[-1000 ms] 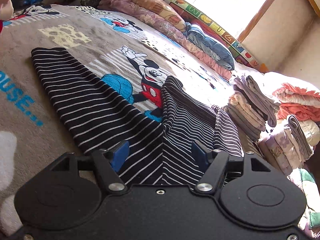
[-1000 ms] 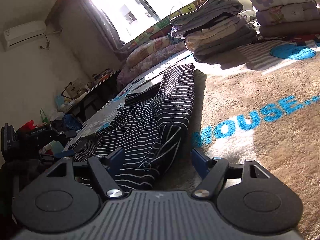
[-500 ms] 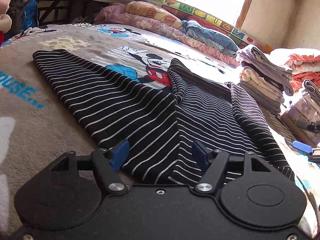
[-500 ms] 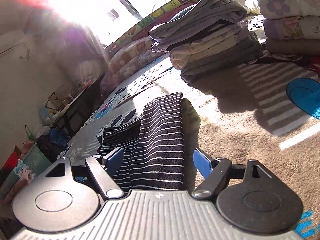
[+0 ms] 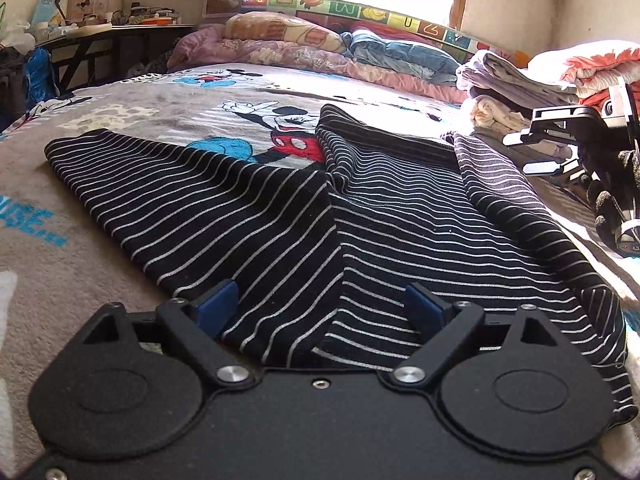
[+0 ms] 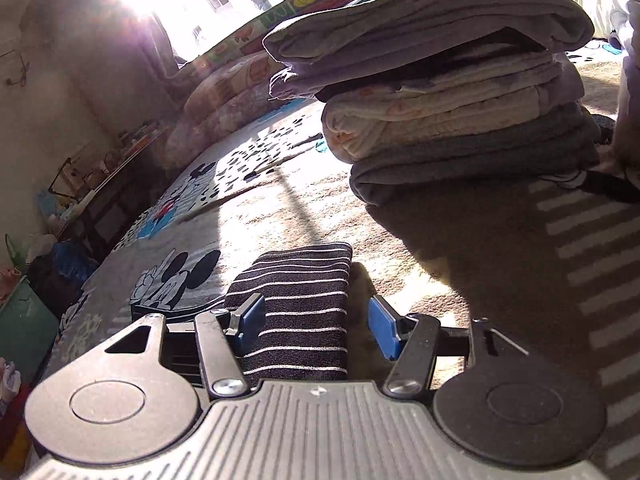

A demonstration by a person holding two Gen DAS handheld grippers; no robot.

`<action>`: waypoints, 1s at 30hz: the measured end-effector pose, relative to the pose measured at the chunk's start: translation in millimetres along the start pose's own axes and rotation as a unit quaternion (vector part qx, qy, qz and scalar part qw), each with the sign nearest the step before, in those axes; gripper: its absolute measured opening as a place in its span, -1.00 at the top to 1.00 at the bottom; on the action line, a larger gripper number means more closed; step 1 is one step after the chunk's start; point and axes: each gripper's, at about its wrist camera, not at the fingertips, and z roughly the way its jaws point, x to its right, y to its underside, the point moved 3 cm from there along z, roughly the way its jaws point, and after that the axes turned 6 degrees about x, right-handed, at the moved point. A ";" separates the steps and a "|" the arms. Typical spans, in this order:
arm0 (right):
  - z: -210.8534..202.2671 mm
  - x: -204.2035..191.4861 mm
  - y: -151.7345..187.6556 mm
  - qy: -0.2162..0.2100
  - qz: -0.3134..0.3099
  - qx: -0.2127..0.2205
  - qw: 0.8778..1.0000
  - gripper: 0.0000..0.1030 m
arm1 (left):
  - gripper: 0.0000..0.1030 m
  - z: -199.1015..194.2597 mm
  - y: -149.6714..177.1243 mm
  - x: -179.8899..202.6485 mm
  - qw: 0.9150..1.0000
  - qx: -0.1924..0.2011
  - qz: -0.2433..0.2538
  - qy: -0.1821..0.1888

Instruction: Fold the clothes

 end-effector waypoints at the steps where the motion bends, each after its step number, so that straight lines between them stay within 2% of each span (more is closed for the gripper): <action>1: 4.4 -0.9 -2.1 -0.001 0.000 -0.001 1.000 -0.13 | -0.76 0.1 0.0 0.3 1.000 0.000 0.000 0.000; 6: 29.5 -0.4 -8.6 0.011 -0.004 -0.021 1.000 -0.12 | -0.76 -0.4 -0.2 0.4 1.000 0.000 0.001 0.000; 13: 56.5 12.8 -8.5 0.017 0.026 -0.045 0.999 -0.11 | -0.76 0.5 0.0 1.2 1.000 0.000 0.002 0.001; 15: 60.2 18.2 -7.4 0.007 0.047 -0.042 0.998 -0.03 | -0.77 0.8 0.0 1.6 1.000 -0.001 0.003 0.001; 17: 61.0 20.9 -7.2 -0.008 0.063 -0.033 0.997 0.30 | -0.77 1.3 0.0 2.1 1.000 -0.001 0.003 0.001; 19: 59.0 17.0 -7.5 -0.016 0.052 -0.025 0.998 0.54 | -0.79 1.9 0.0 2.6 1.000 -0.001 0.004 0.002; 22: 51.4 10.5 -10.1 -0.018 0.032 -0.005 0.999 0.81 | -0.80 2.5 -0.1 2.4 1.000 -0.001 0.005 0.002; 30: 3.4 5.7 -27.4 -0.007 0.024 0.067 0.997 0.89 | -0.80 2.7 0.6 4.0 1.000 0.000 0.009 0.000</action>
